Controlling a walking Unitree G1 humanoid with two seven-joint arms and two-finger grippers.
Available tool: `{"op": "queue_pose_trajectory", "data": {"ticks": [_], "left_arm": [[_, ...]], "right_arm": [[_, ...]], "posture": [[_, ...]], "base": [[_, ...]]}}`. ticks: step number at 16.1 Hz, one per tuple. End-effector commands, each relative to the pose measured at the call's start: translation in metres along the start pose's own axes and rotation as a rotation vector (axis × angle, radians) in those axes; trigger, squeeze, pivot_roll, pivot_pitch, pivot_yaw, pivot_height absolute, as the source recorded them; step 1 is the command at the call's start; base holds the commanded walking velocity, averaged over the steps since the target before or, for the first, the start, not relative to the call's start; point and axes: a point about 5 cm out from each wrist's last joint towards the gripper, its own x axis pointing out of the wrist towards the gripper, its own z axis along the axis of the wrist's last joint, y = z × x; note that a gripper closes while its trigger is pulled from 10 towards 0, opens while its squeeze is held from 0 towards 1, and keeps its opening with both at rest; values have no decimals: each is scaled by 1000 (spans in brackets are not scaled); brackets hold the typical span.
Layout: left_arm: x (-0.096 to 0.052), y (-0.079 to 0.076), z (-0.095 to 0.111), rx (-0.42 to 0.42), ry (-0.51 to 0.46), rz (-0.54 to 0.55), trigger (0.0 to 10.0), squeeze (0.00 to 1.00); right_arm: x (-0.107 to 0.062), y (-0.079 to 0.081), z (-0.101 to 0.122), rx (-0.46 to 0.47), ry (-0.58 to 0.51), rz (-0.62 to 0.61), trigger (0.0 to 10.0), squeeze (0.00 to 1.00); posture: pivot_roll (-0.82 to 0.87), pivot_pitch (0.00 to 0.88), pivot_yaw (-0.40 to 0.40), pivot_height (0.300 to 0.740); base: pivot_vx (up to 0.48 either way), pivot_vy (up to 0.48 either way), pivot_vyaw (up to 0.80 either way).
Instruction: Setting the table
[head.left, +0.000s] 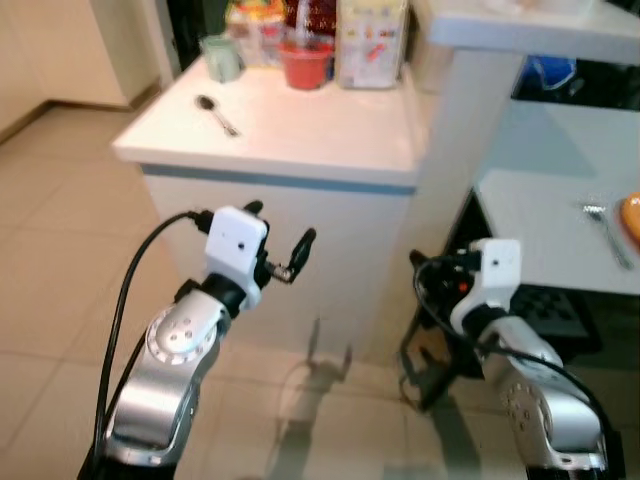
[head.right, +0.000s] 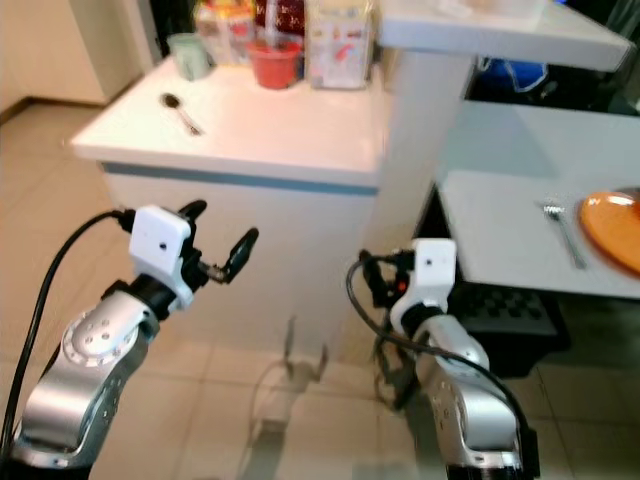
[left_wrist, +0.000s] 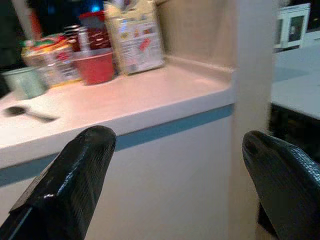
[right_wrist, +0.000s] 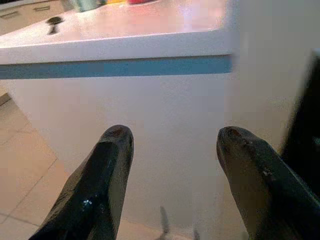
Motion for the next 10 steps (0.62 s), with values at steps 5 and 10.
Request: {"op": "queue_pose_trajectory", "data": {"ticks": [5, 10], "left_arm": [[-3, 12, 0, 22, 10, 37, 10000, 0], [-5, 12, -3, 26, 19, 37, 10000, 0]], "right_arm": [[9, 7, 7, -73, -19, 4, 10000, 0], [11, 5, 4, -98, -28, -33, 10000, 0]], "posture": [[65, 0, -42, 740], [65, 0, -36, 740]], "base": [[0, 435, 0], [0, 436, 0]]}}
